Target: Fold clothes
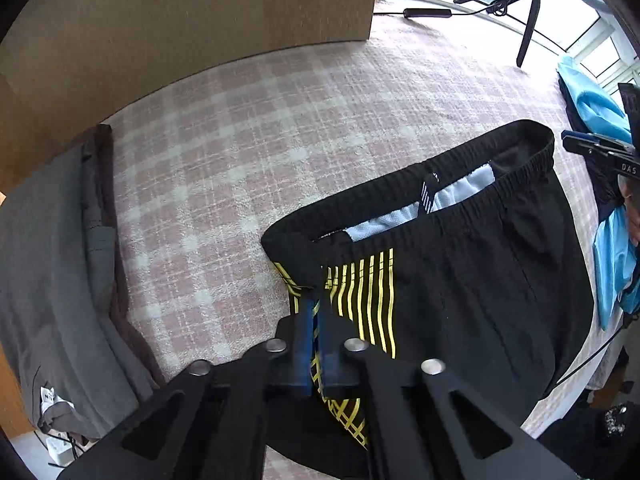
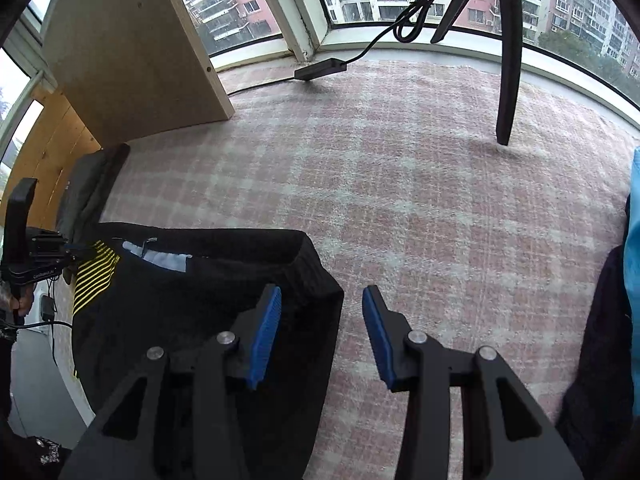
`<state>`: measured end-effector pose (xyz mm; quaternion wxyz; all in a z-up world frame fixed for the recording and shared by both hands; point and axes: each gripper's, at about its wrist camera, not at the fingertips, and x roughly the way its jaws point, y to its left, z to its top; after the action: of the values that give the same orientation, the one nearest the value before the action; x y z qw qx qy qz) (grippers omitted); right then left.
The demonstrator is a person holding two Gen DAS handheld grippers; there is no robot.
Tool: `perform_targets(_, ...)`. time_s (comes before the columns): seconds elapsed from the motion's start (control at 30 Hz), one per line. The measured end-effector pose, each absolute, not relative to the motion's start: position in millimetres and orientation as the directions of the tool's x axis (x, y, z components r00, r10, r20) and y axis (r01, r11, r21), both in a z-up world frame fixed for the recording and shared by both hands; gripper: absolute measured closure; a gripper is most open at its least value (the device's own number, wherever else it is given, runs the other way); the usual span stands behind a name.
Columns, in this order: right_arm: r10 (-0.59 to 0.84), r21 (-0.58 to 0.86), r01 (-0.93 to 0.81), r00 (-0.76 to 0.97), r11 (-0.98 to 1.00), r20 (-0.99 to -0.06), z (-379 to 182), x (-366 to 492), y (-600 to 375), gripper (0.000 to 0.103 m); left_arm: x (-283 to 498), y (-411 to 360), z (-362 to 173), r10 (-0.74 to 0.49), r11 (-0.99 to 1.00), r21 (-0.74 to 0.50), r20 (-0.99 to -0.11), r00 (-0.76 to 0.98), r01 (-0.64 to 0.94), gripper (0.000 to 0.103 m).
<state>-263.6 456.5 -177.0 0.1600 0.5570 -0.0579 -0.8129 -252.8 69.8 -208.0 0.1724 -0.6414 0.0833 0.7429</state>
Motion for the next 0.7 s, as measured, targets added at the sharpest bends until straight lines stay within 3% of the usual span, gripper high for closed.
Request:
perform_targets(0.17,-0.318,0.247,0.244,-0.319,-0.938,-0.893,-181.5,-261.2,454.7,0.056,-265.7,14.7,-207.1,0.201,-0.962,-0.167,-0.968,-0.147,-0.218,0.1)
perform_targets(0.33,-0.287,0.202,0.294,-0.283,-0.934,-0.915,-203.5,-271.6,428.5,0.056,-269.0,-3.6,-204.8,0.105,-0.982,-0.072,-0.977,-0.188,-0.172,0.078)
perform_targets(0.4,-0.285,0.187,0.33,-0.28,-0.925,-0.917,-207.2,-276.0,416.3,0.056,-267.3,1.3,-197.7,0.142,-0.975,-0.101,-0.968,-0.205,-0.198,0.059)
perform_targets(0.43,-0.272,0.167,0.346,-0.282,-0.923,-0.92,-209.2,-278.2,411.1,0.056,-266.3,4.3,-194.0,0.165,-0.97,-0.119,-0.963,-0.213,-0.213,0.056)
perform_targets(0.7,-0.29,0.181,0.358,-0.277,-0.916,-0.916,-219.2,-290.2,413.1,0.056,-269.8,45.6,-212.2,0.107,-0.925,-0.026,-0.975,-0.194,-0.38,0.048)
